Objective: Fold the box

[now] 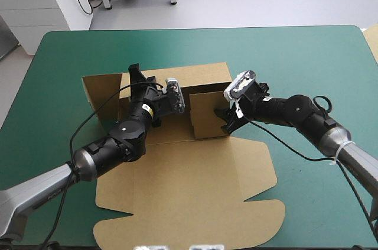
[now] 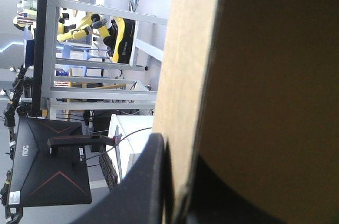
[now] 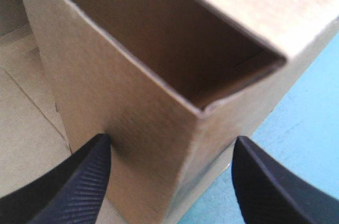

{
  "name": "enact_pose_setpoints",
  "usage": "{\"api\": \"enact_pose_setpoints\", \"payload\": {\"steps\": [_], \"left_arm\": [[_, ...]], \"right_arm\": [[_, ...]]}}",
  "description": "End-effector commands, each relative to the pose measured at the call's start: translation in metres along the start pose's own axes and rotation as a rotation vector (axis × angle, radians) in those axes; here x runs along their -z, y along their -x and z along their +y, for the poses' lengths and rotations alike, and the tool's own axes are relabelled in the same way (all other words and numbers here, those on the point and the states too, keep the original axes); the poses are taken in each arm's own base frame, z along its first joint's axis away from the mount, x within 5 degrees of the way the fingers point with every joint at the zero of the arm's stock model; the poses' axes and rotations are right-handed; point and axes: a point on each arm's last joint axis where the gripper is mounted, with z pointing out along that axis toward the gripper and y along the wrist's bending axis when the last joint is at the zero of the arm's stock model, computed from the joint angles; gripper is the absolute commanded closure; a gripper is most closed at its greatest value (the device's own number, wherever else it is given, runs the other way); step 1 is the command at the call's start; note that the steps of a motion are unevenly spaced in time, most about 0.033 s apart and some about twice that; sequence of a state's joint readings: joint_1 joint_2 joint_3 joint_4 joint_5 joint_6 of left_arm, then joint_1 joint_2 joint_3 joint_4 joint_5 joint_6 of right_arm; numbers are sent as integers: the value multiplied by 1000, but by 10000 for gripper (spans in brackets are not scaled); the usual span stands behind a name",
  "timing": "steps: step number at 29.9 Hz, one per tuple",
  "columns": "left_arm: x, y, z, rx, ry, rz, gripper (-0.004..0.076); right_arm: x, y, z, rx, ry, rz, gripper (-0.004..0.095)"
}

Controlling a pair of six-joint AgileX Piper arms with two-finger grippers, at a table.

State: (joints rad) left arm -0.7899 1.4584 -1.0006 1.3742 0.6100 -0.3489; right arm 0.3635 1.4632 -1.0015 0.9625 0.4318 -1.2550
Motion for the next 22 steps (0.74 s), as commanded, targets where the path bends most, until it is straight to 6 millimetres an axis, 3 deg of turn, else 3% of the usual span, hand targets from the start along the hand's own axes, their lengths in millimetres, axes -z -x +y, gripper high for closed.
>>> {"api": "enact_pose_setpoints", "payload": {"steps": [1,15,19,22], "left_arm": [[6,2,3,116,-42,-24,731],[5,-11,-27,68,-198,33,731],[5,-9,-28,80,-208,11,731],[5,-8,-28,80,-209,6,731]], "right_arm": [[11,15,-4,-14,-77,-55,326],[9,8,-2,27,-55,8,374],[7,7,-3,25,-53,15,584],[7,6,-1,24,-37,24,843]]}}
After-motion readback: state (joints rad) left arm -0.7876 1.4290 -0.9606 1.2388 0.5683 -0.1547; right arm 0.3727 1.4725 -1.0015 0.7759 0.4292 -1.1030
